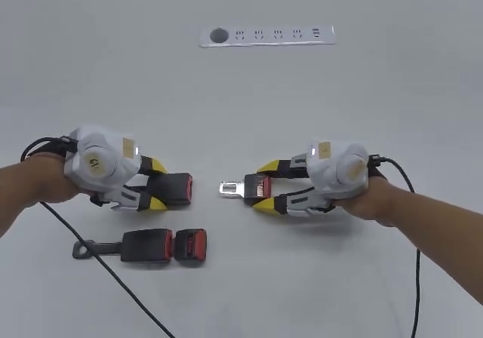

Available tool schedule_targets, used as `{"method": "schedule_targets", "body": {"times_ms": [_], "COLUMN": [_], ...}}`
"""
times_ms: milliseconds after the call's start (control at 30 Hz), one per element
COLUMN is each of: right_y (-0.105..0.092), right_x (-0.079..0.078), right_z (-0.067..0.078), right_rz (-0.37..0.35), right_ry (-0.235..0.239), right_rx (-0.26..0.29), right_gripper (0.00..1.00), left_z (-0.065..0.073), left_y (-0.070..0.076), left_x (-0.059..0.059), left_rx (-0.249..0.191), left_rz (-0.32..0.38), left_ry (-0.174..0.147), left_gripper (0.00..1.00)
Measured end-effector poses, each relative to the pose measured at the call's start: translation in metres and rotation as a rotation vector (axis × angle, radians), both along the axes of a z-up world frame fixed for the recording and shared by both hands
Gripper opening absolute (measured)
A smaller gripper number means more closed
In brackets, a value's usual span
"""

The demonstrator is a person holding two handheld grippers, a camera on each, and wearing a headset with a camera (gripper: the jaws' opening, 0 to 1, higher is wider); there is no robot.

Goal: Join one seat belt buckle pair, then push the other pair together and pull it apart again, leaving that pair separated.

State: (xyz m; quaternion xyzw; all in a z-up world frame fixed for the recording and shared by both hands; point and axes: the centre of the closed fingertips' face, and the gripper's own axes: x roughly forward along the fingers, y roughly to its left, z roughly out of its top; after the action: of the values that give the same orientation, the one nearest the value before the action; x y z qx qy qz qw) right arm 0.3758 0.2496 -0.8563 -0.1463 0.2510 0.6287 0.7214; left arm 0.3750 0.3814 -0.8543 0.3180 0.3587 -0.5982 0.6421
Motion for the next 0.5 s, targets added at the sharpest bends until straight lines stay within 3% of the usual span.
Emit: {"method": "schedule_targets", "body": {"times_ms": [500], "right_y": [0.034], "right_x": [0.006], "right_z": [-0.002], "right_rz": [0.017], "right_ry": [0.016], "right_rx": [0.030], "right_gripper": [0.36], "left_z": [-0.001], "left_y": [0.000], "left_x": [0.001], "left_rx": [0.000], "left_rz": [-0.005], "left_ry": [0.003], "left_gripper": [0.35]}}
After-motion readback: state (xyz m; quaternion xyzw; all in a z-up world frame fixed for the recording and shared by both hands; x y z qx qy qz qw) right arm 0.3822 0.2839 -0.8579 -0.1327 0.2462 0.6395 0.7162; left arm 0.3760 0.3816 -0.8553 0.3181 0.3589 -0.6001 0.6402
